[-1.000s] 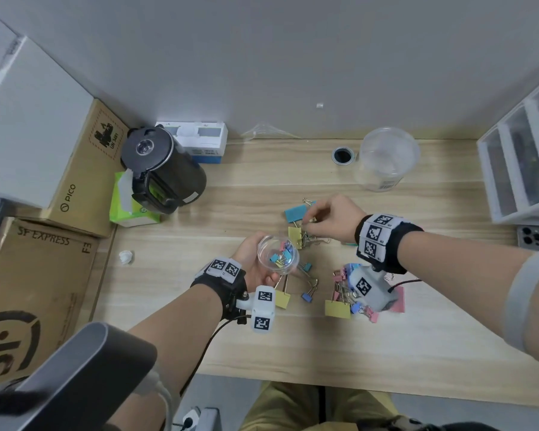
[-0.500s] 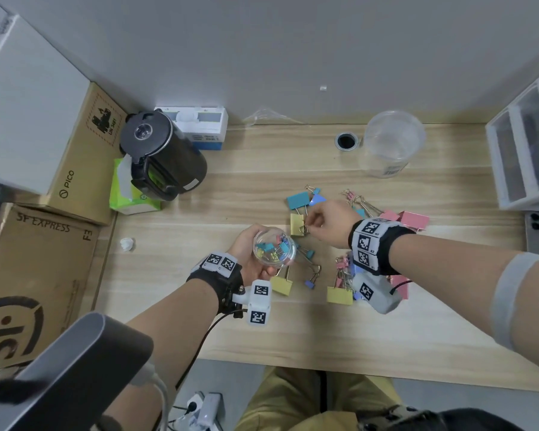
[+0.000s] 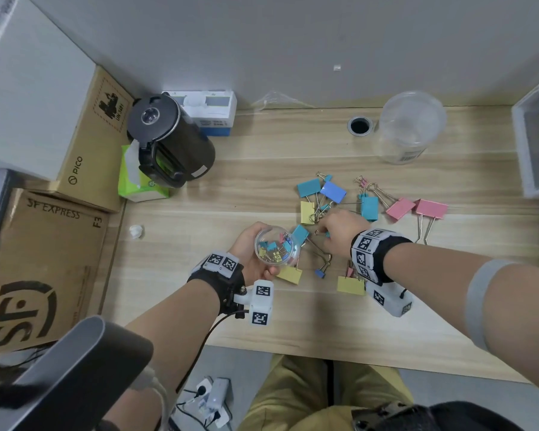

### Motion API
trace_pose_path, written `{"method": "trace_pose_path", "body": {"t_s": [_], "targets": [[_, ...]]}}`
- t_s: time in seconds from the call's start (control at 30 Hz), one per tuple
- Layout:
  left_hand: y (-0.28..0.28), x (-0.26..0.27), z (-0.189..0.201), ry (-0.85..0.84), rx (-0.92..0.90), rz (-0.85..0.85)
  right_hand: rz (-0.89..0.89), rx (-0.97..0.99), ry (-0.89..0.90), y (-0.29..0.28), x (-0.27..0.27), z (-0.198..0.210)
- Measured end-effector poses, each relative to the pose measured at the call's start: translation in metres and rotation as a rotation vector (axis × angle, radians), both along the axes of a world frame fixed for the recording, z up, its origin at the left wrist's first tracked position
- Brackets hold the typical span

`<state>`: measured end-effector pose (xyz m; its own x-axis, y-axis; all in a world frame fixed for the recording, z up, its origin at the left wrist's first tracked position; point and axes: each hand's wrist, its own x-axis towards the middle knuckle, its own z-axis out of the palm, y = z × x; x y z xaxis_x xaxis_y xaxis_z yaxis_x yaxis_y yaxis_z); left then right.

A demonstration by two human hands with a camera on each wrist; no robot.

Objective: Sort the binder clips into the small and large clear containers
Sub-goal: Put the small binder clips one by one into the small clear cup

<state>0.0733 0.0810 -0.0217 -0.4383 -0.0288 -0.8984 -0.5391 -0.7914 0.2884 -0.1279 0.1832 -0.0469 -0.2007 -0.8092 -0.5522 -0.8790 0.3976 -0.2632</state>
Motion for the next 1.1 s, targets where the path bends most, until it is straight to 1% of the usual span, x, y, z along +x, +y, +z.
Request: {"method": "trace_pose_path", "body": {"t_s": [0.17,0.27,0.3,0.4,0.63,0.7,0.87,0.93,0.97,1.1], "targets": [[0.001,0.002,0.001,0.01,-0.002,0.001,0.037,0.02,0.018,0.002,-0.002,0.003],[0.002,0.002,0.003,-0.005,-0.005,0.016,0.012,-0.076,-0.047,0.007,-0.004,0.009],[0.002,0.001,0.005,-0.01,-0.005,0.024,0.047,-0.094,-0.087,0.009,-0.004,0.013],[0.002,-0.002,0.006,-0.014,-0.011,0.034,0.233,-0.067,-0.163,0.013,0.002,0.023],[0.006,-0.004,0.006,0.012,-0.028,0.011,0.51,0.061,-0.123,0.021,0.031,0.017],[0.007,-0.003,0.004,0.011,-0.037,0.005,0.557,0.079,-0.09,0.023,0.034,0.013],[0.012,0.0,0.001,-0.006,-0.051,0.013,0.597,0.062,-0.048,0.024,0.033,0.007],[0.013,-0.001,0.001,-0.014,-0.052,0.013,0.578,0.024,-0.063,0.024,0.032,0.007],[0.013,-0.002,0.002,-0.02,-0.055,0.015,0.536,-0.015,-0.085,0.024,0.03,0.008],[0.011,-0.008,0.005,-0.044,-0.088,0.036,0.242,-0.192,-0.165,0.017,0.009,0.025]]}}
